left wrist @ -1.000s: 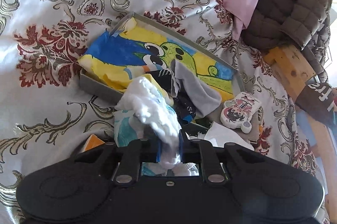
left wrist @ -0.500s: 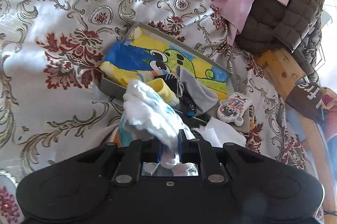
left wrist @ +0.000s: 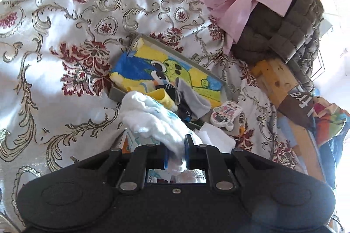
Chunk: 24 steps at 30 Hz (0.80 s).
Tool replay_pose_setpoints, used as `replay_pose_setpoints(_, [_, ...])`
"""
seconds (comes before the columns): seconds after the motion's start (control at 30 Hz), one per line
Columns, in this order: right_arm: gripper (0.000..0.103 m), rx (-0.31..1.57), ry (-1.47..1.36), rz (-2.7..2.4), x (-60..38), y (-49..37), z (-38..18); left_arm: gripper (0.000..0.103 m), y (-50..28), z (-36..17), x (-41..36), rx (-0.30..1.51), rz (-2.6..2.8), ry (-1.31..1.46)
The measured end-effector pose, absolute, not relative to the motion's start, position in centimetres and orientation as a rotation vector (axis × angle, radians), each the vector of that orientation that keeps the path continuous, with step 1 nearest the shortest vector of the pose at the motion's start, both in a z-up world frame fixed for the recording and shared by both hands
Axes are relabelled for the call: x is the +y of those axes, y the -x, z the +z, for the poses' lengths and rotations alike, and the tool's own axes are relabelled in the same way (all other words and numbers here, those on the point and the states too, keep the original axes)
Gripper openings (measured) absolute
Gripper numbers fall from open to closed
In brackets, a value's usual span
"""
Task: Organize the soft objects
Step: 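Lift and carry the white plush and grey cloth with both tools toward the tray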
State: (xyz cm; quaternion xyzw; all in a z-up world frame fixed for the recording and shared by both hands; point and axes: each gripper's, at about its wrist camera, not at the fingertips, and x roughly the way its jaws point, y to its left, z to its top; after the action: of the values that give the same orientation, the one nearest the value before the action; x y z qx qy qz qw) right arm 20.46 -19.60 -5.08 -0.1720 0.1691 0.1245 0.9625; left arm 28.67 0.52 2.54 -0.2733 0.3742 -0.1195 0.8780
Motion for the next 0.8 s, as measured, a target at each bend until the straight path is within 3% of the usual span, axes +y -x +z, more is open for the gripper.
replay_pose_setpoints(0.8, [0.007,0.226,0.263,0.142,-21.6,-19.2,-2.8,0.014,-27.9,7.5,-2.8,0.647,-0.338,0.381])
